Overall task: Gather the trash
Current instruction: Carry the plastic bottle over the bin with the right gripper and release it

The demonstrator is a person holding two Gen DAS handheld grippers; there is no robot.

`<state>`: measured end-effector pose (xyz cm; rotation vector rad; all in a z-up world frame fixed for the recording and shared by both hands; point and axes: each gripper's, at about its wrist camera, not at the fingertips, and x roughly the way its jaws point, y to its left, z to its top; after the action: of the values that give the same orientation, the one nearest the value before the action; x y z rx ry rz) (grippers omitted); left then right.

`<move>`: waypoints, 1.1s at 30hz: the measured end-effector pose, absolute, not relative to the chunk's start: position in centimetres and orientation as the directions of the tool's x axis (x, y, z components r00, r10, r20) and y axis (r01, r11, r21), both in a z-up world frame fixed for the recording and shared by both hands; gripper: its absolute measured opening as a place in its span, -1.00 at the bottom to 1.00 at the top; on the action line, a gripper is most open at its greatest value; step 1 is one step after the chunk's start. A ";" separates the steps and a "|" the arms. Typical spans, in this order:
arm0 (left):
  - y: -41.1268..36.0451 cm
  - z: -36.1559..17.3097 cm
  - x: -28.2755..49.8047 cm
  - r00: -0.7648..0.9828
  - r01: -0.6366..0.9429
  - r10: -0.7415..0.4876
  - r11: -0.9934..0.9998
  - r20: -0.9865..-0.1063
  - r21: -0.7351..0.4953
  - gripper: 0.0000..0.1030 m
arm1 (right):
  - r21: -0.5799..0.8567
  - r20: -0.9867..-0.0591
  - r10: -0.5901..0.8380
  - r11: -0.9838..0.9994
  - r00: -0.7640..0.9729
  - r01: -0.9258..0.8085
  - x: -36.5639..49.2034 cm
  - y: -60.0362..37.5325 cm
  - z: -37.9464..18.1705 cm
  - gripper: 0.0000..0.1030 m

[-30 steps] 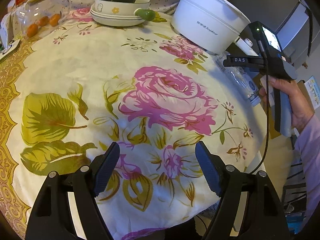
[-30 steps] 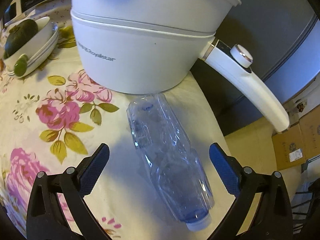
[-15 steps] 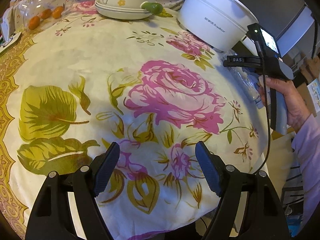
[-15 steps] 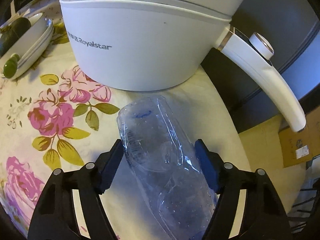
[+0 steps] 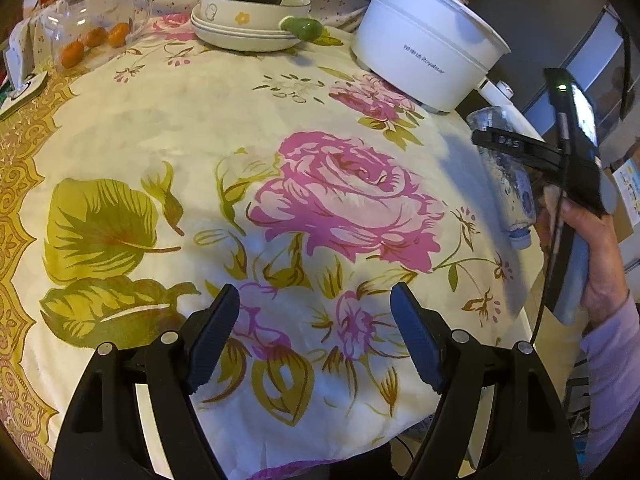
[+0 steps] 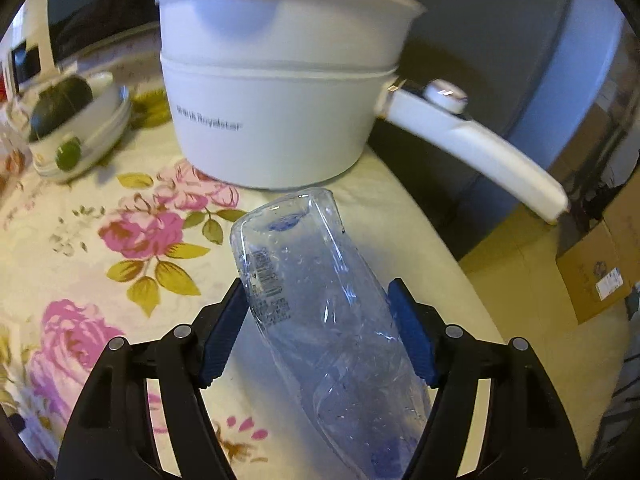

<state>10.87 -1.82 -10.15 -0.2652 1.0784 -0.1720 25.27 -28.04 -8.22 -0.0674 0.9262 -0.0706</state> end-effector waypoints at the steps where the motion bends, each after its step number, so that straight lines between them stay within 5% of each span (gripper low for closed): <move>1: -1.9 -10.0 10.8 0.468 0.013 -0.266 0.956 -0.843 -0.294 0.48 | -0.086 -0.789 -0.092 0.996 0.607 0.039 24.8 -28.1 -7.8 0.31; 19: -4.2 -6.8 8.1 0.537 0.094 -0.284 0.956 -0.795 -0.278 0.48 | -0.006 -0.712 -0.144 0.980 0.688 0.199 12.0 -33.4 -2.8 0.19; 33: -6.7 -4.6 5.8 0.551 0.157 -0.329 0.943 -0.767 -0.292 0.48 | 0.083 -0.751 -0.169 0.935 0.638 0.345 4.3 -37.9 -4.3 0.12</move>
<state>5.77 -6.71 -4.59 -0.1988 0.9454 -0.2896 4.33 -37.94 -4.25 0.2277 0.8300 -0.2966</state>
